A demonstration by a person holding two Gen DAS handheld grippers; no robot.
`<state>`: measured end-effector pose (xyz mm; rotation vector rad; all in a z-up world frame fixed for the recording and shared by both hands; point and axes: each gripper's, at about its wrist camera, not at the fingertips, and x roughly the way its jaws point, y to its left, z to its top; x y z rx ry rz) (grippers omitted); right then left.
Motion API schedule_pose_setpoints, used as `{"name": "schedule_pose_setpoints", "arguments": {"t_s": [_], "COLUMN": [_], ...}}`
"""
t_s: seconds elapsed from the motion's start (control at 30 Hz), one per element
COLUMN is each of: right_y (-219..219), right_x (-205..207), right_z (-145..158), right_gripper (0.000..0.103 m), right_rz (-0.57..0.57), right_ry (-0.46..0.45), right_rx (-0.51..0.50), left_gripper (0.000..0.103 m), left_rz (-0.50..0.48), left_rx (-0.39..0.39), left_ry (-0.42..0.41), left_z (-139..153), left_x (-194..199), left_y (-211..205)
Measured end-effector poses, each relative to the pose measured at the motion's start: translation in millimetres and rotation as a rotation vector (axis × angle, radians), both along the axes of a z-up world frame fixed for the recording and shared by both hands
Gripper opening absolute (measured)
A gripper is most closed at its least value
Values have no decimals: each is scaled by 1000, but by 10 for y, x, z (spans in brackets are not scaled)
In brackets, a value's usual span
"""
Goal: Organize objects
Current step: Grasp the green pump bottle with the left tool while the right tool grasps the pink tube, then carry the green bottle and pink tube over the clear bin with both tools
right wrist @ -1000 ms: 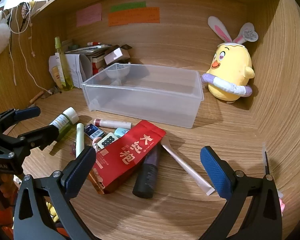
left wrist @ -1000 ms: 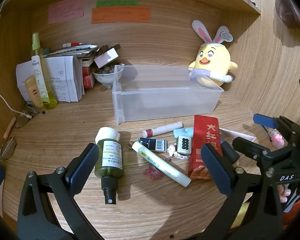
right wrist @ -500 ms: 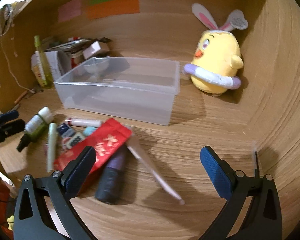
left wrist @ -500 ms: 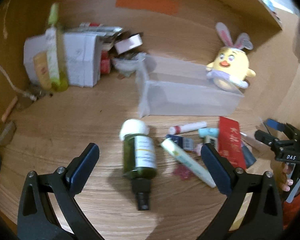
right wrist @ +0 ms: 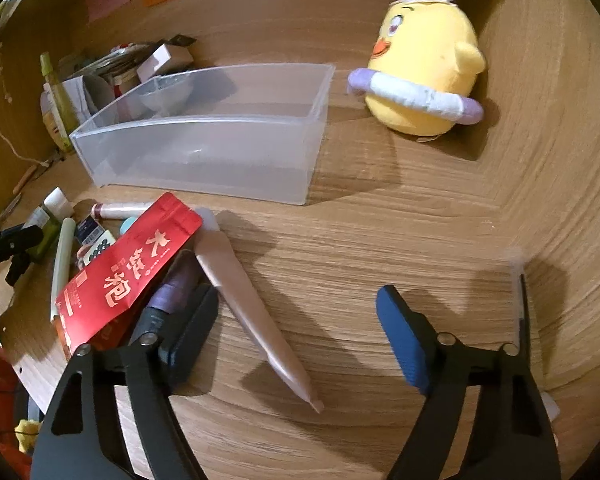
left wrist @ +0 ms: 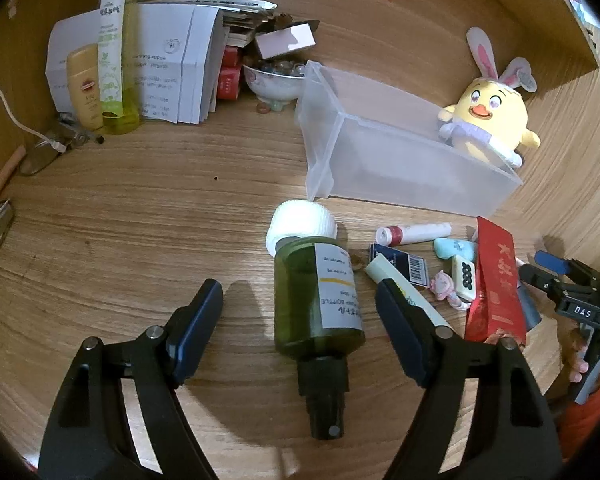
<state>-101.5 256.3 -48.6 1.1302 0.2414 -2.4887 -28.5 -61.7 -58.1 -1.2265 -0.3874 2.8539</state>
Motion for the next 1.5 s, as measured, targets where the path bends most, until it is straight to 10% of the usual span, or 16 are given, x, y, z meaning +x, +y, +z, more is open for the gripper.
{"name": "schedule_pose_setpoints", "arguments": {"t_s": [0.37, 0.8, 1.23, 1.37, 1.5], "right_y": [-312, -425, -273, -351, -408], "right_x": [-210, -401, -137, -343, -486], "right_z": [-12, -32, 189, 95, 26], "right_gripper": [57, 8, 6, 37, 41], "right_rz": [103, 138, 129, 132, 106], "right_ry": [0, -33, 35, -22, -3], "right_rx": [122, 76, 48, 55, 104], "left_gripper": [41, 41, 41, 41, 41], "left_rz": [-15, -10, -27, -38, -41], "left_rx": [-10, -27, -34, -23, -28], "left_ry": [-6, 77, 149, 138, 145], "left_z": [-44, 159, 438, 432, 474], "left_x": [-63, 80, 71, 20, -28], "left_y": [51, 62, 189, 224, 227]}}
